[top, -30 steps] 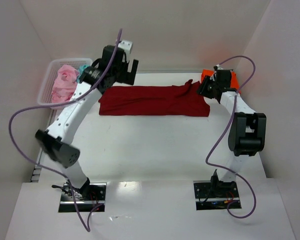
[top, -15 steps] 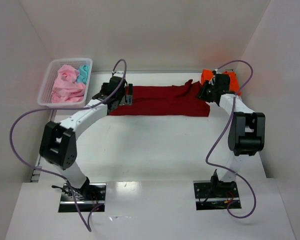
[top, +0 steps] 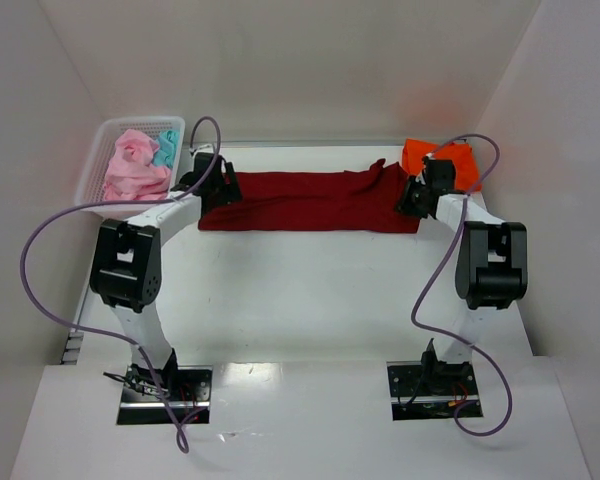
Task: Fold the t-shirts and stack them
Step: Fold the other side of the tshirt into a rectangle
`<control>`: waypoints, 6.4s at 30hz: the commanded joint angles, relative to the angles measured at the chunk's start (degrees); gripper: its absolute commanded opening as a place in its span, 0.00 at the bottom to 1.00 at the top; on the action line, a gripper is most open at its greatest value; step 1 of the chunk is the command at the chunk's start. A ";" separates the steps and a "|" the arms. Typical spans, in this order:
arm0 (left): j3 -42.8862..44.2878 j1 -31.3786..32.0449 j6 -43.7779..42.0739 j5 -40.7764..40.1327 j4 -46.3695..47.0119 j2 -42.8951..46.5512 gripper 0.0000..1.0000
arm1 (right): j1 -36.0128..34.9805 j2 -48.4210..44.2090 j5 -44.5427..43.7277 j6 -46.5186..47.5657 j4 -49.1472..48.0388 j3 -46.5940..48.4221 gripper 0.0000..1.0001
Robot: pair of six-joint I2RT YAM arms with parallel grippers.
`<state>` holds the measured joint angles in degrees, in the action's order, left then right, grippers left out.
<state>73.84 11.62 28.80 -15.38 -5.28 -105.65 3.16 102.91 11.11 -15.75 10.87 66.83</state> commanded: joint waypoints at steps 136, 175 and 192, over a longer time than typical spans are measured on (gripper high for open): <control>11.41 -0.37 -12.54 14.33 -13.27 -9.66 0.81 | -14.32 34.01 -8.74 -0.95 13.30 49.97 0.59; 12.03 -0.37 -14.12 12.65 -15.11 -10.19 0.82 | -17.22 38.50 -3.30 0.27 13.65 57.01 0.00; 12.55 -0.37 -14.64 15.19 -15.64 -10.72 0.83 | -17.75 35.35 -5.84 2.12 11.98 57.01 0.66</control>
<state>85.08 11.05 16.08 -2.00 -20.91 -115.44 -14.02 141.58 7.97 -14.55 25.98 121.12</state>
